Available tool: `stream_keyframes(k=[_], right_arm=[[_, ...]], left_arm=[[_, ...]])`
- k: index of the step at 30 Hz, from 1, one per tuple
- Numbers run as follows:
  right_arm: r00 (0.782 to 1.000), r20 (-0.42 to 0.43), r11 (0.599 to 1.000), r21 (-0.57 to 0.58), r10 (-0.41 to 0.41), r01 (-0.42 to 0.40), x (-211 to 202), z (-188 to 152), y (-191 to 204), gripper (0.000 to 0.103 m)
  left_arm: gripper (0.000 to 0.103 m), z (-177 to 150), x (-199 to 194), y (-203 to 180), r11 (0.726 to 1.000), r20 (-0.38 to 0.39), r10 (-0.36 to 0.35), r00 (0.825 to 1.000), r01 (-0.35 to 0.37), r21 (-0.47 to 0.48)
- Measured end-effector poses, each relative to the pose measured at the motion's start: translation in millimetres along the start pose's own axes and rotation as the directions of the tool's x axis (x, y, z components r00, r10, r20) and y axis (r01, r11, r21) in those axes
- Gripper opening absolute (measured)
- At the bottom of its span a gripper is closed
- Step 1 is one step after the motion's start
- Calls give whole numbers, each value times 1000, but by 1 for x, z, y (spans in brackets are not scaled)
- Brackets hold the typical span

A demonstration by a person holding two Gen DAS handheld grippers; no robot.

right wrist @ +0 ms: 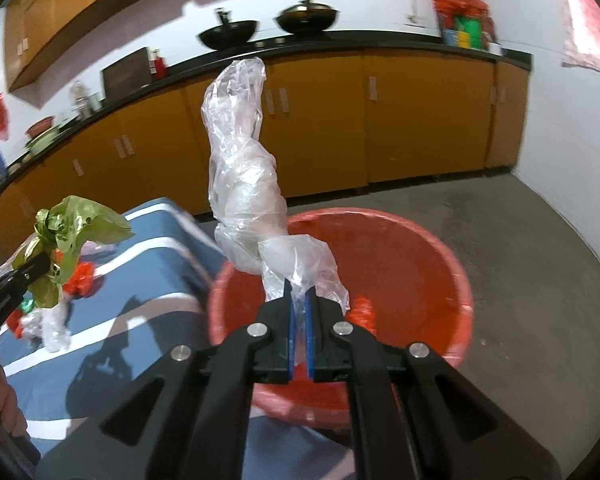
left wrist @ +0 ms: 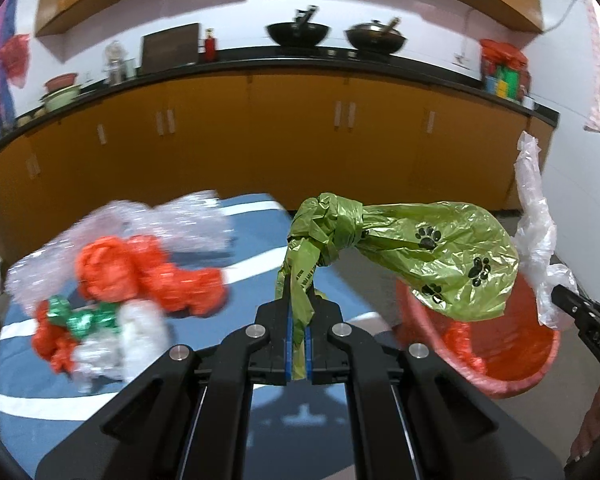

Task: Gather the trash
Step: 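Carry the clear bag and green paw-print bag over the red basket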

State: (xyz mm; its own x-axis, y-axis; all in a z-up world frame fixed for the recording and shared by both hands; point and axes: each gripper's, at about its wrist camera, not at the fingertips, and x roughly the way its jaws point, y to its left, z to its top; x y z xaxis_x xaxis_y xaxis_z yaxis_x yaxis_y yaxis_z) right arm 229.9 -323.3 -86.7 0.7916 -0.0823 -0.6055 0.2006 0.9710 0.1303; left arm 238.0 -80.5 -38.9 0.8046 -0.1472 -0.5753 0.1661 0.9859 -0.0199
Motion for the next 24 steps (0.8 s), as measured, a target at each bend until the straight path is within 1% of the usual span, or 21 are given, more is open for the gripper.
stream_keyframes(k=[3,9,11,16,24], right_arm=[[999,-13,999,37,-31,32,4,-2,-23,6],[997,-34,995,75,-63,65,16,-4,-49,6],[997,-41,994,80,-68,72,22,-3,-53,6],[995,-57,991,104,-77,83,31,-7,-64,6],[994,-75,986,142,-79,89,45,-9,-76,7]], left_arm=[[4,2,10,-27,999,-13,-47,999,47,28],[4,0,31,-73,989,-47,-112,993,116,89],[4,0,40,-86,987,-62,-118,991,124,102],[4,-3,60,-104,982,-98,-131,987,143,123],[4,-8,78,-122,979,-147,-143,979,162,125]])
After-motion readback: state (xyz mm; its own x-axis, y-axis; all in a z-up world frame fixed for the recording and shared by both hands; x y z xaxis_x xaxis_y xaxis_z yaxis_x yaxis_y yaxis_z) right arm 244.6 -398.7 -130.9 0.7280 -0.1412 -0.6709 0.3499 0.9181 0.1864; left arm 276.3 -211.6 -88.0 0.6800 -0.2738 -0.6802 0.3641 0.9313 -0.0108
